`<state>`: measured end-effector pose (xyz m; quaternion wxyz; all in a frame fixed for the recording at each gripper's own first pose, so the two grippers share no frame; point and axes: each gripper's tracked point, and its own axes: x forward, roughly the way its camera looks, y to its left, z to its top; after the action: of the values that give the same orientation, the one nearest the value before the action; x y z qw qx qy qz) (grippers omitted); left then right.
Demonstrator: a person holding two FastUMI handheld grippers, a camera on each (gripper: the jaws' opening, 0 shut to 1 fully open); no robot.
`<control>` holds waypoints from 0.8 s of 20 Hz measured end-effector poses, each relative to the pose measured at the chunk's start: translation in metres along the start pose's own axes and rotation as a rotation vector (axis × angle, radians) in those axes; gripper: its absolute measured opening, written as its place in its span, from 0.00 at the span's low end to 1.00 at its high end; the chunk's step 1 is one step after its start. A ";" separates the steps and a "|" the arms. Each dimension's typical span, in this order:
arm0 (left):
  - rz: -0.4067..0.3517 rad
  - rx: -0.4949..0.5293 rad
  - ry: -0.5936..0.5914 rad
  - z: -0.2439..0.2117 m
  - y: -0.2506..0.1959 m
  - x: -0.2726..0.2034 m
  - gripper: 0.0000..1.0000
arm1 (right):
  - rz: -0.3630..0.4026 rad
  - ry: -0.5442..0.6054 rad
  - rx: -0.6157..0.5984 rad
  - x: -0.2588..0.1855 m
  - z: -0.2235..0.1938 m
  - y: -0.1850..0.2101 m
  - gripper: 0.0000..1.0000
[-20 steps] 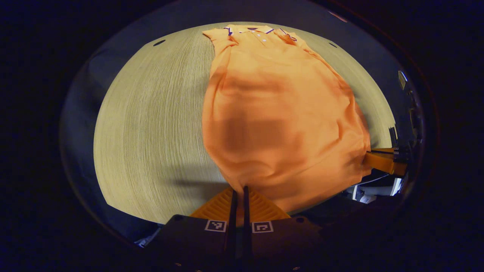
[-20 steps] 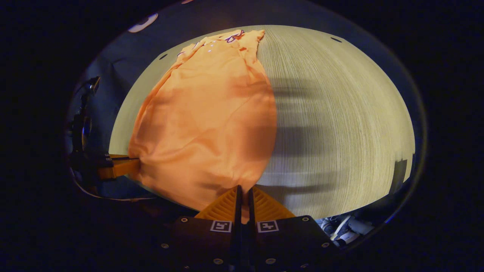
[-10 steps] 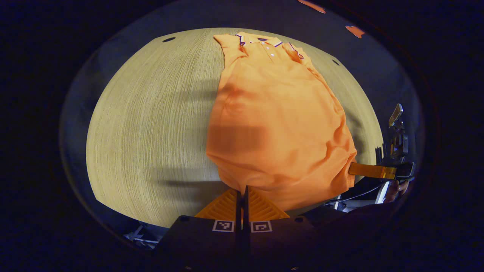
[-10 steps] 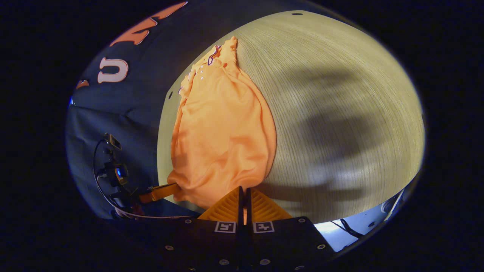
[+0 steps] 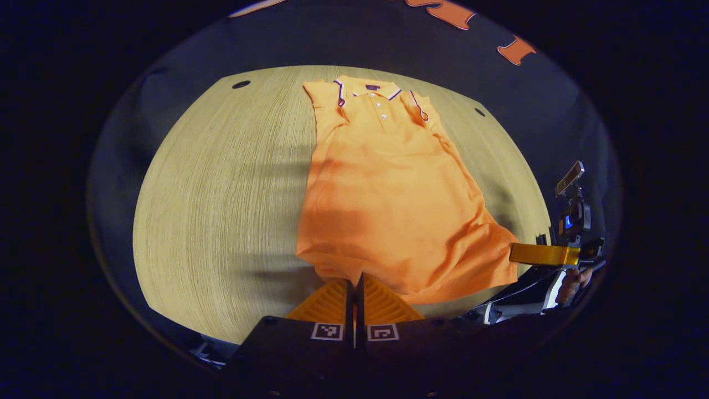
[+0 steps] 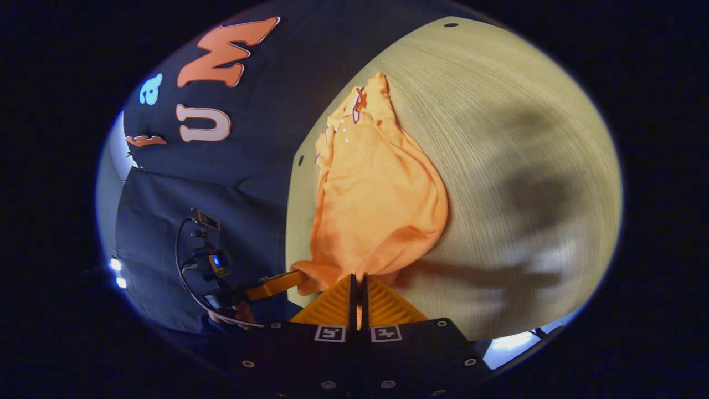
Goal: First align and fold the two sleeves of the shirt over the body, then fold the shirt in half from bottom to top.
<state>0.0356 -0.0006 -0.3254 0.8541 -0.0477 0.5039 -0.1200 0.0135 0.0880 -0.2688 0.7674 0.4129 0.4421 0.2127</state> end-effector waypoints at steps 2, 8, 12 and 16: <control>0.001 -0.010 -0.042 0.016 0.000 -0.003 0.01 | 0.044 -0.024 0.016 -0.005 0.016 0.011 0.02; 0.030 -0.036 -0.114 0.053 0.004 -0.004 0.02 | 0.087 -0.040 0.024 -0.005 0.056 0.026 0.02; -0.002 -0.020 -0.136 0.082 0.006 -0.008 0.02 | 0.123 -0.080 0.055 -0.002 0.080 0.041 0.02; -0.038 -0.004 -0.173 0.125 0.008 -0.008 0.02 | 0.131 -0.125 0.069 0.008 0.108 0.058 0.02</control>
<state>0.1427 0.0042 -0.2596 0.8918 -0.0689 0.4277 -0.1305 0.1118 0.0784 -0.1961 0.7633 0.4794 0.3725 0.2209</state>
